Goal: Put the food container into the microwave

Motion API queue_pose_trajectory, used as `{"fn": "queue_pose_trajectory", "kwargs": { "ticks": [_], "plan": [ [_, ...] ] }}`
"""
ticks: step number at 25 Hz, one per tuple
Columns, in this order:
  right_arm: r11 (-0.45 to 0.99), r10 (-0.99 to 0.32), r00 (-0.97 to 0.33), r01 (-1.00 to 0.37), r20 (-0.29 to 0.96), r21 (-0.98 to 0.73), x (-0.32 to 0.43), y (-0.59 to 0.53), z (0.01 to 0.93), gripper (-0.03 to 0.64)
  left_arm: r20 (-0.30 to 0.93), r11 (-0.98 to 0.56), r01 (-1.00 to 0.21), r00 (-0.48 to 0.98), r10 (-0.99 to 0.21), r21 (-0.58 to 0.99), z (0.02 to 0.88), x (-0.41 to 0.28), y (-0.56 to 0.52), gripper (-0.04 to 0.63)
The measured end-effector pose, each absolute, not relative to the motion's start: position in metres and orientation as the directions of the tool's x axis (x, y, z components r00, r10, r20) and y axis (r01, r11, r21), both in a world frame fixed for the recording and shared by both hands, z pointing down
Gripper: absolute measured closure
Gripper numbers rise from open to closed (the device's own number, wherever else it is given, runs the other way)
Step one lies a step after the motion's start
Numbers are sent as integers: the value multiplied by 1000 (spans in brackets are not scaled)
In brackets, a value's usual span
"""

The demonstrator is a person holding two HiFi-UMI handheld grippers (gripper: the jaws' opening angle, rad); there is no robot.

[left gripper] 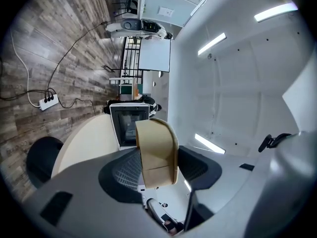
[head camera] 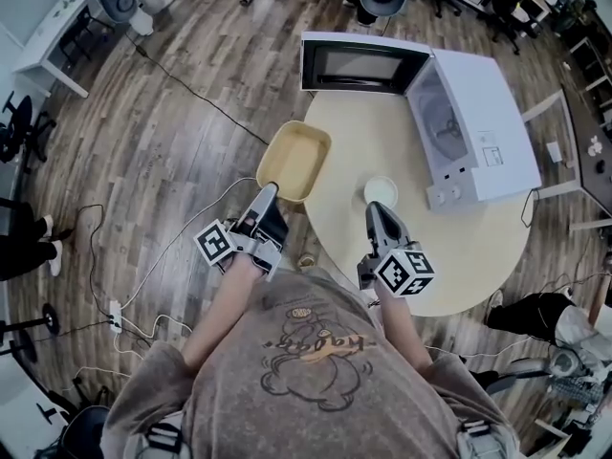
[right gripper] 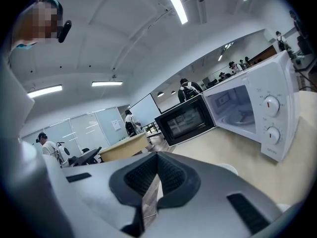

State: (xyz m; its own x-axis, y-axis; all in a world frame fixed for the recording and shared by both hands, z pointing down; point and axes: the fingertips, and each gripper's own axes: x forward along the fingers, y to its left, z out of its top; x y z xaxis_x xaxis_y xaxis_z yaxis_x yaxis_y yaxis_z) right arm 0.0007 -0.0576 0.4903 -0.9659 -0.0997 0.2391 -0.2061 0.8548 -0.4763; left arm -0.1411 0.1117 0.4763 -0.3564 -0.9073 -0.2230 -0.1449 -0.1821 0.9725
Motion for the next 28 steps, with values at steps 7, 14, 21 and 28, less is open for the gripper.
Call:
{"fn": "queue_pose_trajectory", "kwargs": {
  "ticks": [7,14,21,28],
  "plan": [
    [838,-127,-959,-241,255,-489,-5,-65,492,617,-216,-182,-132,-324,-921,974,475,-159,94,356],
    [823,-236,-938,-332,255,-461,-7,-91,482,617,-220,-199,-110,-238,-946,974,472,-184,59,356],
    [795,-317,-911,-407,265,-450,-14,-98,480,617,-229,-220,-86,-119,-966,972,466,-196,23,356],
    [737,-427,-863,-506,271,-449,-5,-103,476,617,-236,-237,-27,12,-972,971,470,-191,-15,356]
  ]
}}
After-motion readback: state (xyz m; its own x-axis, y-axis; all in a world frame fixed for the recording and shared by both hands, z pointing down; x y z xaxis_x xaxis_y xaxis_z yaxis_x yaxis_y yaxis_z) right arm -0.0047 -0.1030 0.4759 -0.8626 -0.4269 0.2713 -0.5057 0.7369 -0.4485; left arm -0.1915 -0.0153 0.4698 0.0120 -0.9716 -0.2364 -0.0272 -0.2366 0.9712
